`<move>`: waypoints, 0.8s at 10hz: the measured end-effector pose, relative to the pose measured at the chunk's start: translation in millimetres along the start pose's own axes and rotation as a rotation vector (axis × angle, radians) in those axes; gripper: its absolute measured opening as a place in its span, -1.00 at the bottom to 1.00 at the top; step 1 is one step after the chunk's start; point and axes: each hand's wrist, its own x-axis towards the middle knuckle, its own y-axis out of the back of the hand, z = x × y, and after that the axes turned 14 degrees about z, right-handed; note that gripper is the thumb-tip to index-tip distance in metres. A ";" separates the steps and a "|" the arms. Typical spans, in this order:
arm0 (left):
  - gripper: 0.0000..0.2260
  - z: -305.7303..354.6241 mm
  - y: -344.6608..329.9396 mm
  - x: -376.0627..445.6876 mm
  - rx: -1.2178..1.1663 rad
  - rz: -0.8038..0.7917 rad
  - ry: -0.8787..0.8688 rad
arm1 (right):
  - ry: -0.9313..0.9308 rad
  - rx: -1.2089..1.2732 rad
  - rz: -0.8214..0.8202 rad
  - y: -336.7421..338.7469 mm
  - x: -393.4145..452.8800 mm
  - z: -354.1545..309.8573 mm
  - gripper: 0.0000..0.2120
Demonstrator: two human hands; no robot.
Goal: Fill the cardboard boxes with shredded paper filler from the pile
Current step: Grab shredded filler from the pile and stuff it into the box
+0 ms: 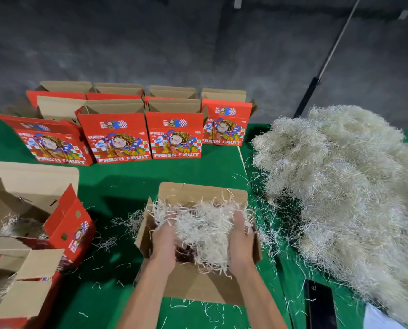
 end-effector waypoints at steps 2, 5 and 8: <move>-0.75 -32.4 -11.0 -23.1 0.329 -0.139 -0.198 | 0.380 -0.310 -0.192 -23.7 -18.1 17.6 -0.77; -0.73 2.6 29.1 15.8 0.034 0.004 0.052 | 0.400 -0.327 0.006 17.8 19.6 0.5 -0.45; -0.76 -41.1 -16.7 -21.2 -0.105 -0.198 0.018 | 0.448 -0.211 -0.204 -30.6 -50.3 19.5 -0.59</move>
